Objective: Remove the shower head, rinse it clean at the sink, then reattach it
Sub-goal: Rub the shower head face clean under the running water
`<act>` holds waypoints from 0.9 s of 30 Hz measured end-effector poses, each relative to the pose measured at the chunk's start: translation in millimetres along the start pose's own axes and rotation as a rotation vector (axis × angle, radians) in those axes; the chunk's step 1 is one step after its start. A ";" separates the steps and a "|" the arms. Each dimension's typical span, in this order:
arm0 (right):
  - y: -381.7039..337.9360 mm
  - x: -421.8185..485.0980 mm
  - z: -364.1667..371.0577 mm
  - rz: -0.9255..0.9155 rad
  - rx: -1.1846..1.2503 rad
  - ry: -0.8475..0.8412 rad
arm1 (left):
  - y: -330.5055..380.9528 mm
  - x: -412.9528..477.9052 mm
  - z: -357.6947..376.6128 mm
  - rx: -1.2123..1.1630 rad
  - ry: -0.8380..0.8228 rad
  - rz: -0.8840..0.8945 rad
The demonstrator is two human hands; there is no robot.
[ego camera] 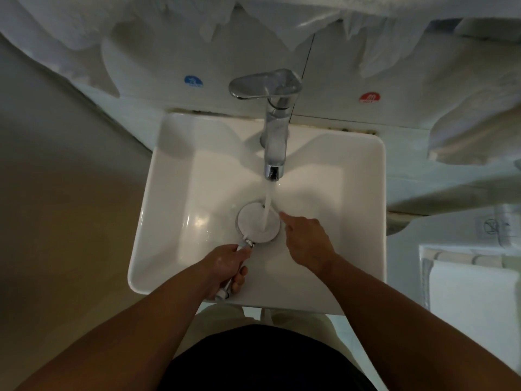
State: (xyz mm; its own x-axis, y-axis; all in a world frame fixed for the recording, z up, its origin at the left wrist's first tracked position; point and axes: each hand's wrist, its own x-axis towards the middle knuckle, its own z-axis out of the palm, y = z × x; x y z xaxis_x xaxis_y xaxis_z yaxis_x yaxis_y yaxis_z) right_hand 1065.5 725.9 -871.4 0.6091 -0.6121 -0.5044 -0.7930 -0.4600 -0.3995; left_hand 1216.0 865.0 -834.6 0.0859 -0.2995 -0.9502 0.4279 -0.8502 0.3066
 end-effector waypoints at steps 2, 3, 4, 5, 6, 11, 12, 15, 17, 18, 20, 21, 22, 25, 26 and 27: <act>-7.3 -2.6 -0.8 -0.069 0.010 -0.073 | 1.3 0.1 -3.8 0.037 0.005 0.006; -10.8 -4.2 -3.2 -0.101 0.005 -0.103 | 2.7 1.1 -6.2 0.075 0.008 0.015; -10.1 -2.4 -6.7 -0.103 -0.004 -0.104 | 4.0 2.3 -8.3 0.116 0.011 0.023; -6.1 2.9 -10.5 -0.078 -0.026 -0.077 | 5.1 3.5 -9.9 0.150 0.010 0.030; -1.8 8.7 -13.2 -0.049 -0.040 -0.037 | 6.4 4.5 -11.4 0.177 0.008 0.035; -20.8 1.3 -9.8 -0.189 -0.024 -0.158 | 8.2 12.7 -22.9 0.284 0.010 0.057; -18.0 3.4 -12.2 -0.158 -0.015 -0.135 | 9.5 14.2 -25.2 0.315 0.013 0.069; -6.9 12.0 -26.6 -0.136 -0.066 -0.105 | 16.7 16.0 -31.7 0.449 0.039 0.129; -4.9 10.1 -39.7 -0.195 -0.117 -0.206 | 21.2 16.7 -38.7 0.564 0.065 0.187; -2.6 11.7 -47.3 -0.201 -0.135 -0.226 | 23.6 17.4 -41.9 0.599 0.072 0.216; 1.1 18.5 -59.5 -0.196 -0.160 -0.192 | 28.8 20.1 -46.6 0.612 0.070 0.253; -2.1 20.7 -61.1 -0.212 -0.167 -0.186 | 31.2 21.3 -48.8 0.626 0.081 0.264; -8.8 20.6 -59.5 -0.242 -0.170 -0.198 | 33.4 22.5 -50.3 0.656 0.101 0.281; -22.4 12.9 -51.3 -0.286 -0.148 -0.245 | 36.9 23.6 -52.3 0.720 0.139 0.318; -19.3 13.8 -53.3 -0.267 -0.139 -0.246 | 37.0 25.3 -52.9 0.728 0.148 0.323; -15.3 16.2 -56.8 -0.238 -0.144 -0.239 | 37.0 26.8 -53.8 0.726 0.154 0.321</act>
State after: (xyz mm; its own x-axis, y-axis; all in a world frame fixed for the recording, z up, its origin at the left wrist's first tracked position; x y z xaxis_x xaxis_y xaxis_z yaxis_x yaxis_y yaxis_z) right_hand 1086.8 686.5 -829.9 0.7489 -0.3175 -0.5816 -0.6122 -0.6673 -0.4241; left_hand 1282.5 848.8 -851.7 0.2510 -0.5589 -0.7904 -0.3248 -0.8178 0.4751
